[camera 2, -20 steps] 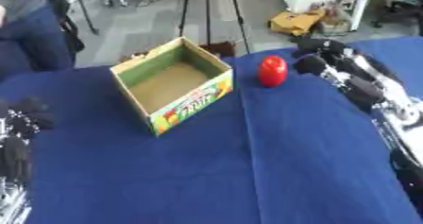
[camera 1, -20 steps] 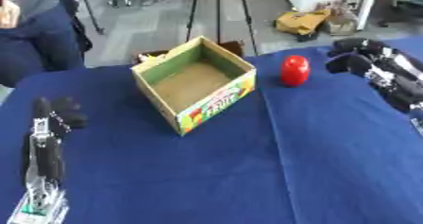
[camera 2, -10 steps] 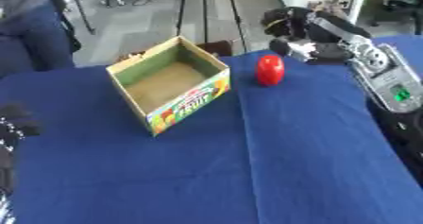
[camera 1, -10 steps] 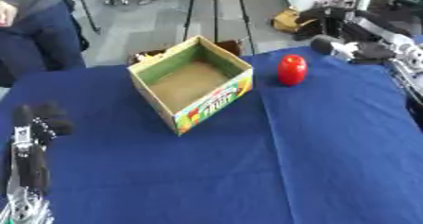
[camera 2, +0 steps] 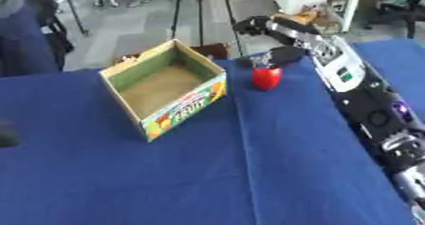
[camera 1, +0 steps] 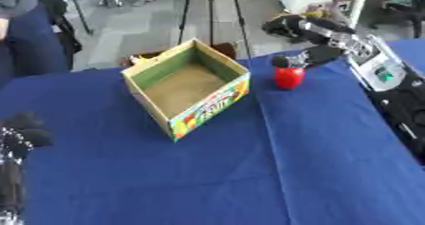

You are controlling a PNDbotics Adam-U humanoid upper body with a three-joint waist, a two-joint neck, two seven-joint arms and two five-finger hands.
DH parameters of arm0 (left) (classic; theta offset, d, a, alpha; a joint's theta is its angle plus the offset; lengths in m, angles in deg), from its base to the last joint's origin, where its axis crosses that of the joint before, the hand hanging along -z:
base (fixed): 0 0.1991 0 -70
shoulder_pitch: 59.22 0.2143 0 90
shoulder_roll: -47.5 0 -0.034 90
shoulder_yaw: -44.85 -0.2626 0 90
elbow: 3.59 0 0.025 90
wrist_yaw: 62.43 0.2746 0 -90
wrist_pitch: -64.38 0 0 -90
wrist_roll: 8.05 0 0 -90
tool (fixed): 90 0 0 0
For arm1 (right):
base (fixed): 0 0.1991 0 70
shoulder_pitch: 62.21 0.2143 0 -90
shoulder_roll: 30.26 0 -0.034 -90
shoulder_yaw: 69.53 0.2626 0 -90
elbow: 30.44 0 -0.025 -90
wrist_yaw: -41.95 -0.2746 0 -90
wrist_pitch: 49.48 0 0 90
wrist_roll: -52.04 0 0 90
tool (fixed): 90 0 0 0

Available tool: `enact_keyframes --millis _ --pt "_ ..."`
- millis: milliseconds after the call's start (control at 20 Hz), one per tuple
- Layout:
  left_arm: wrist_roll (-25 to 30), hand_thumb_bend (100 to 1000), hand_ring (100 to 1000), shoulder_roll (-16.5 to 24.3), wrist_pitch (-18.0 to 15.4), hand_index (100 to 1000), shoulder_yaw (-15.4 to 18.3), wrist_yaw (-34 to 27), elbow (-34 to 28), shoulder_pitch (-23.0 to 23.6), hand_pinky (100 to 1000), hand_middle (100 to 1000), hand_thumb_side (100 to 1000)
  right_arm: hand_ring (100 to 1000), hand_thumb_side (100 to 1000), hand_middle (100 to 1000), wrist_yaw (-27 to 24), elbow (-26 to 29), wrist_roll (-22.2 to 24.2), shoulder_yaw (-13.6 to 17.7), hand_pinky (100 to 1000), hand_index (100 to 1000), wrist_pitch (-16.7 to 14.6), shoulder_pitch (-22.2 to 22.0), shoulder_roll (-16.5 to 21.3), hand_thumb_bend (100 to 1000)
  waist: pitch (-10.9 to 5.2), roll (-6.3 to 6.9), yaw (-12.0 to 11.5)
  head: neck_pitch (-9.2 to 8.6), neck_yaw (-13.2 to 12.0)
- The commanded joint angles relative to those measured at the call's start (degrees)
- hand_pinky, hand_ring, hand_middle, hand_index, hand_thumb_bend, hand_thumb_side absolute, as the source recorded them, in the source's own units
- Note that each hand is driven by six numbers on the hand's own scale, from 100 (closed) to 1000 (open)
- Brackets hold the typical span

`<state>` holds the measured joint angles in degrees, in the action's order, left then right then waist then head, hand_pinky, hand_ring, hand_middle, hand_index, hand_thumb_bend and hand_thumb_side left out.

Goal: Pick up objects on the table and place them in the box.

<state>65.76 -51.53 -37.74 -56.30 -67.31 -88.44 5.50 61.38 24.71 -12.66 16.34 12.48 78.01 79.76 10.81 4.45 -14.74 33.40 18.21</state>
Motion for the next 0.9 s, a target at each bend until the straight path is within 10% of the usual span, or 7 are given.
enact_keyframes --millis 50,400,900 --pt "0.6 620 556 0.3 0.0 755 -0.3 0.3 -1.8 -1.3 565 584 966 981 631 927 10.3 -3.0 -5.6 1.6 997 924 -2.0 2.0 1.4 602 -0.58 -0.42 -0.8 -1.34 2.2" --pt "1.2 622 555 0.6 0.2 755 -0.5 0.3 -3.0 -2.0 564 584 968 979 661 930 23.6 -8.4 -15.9 4.0 996 928 -2.1 1.9 3.2 616 0.43 -1.1 -3.0 -3.05 5.4" --pt "1.6 625 554 0.7 0.1 755 -0.5 0.0 -4.3 -2.2 562 583 969 918 687 899 27.5 -13.4 -19.8 5.9 927 919 0.2 0.7 4.6 624 1.16 -1.43 -3.8 -4.45 6.5"
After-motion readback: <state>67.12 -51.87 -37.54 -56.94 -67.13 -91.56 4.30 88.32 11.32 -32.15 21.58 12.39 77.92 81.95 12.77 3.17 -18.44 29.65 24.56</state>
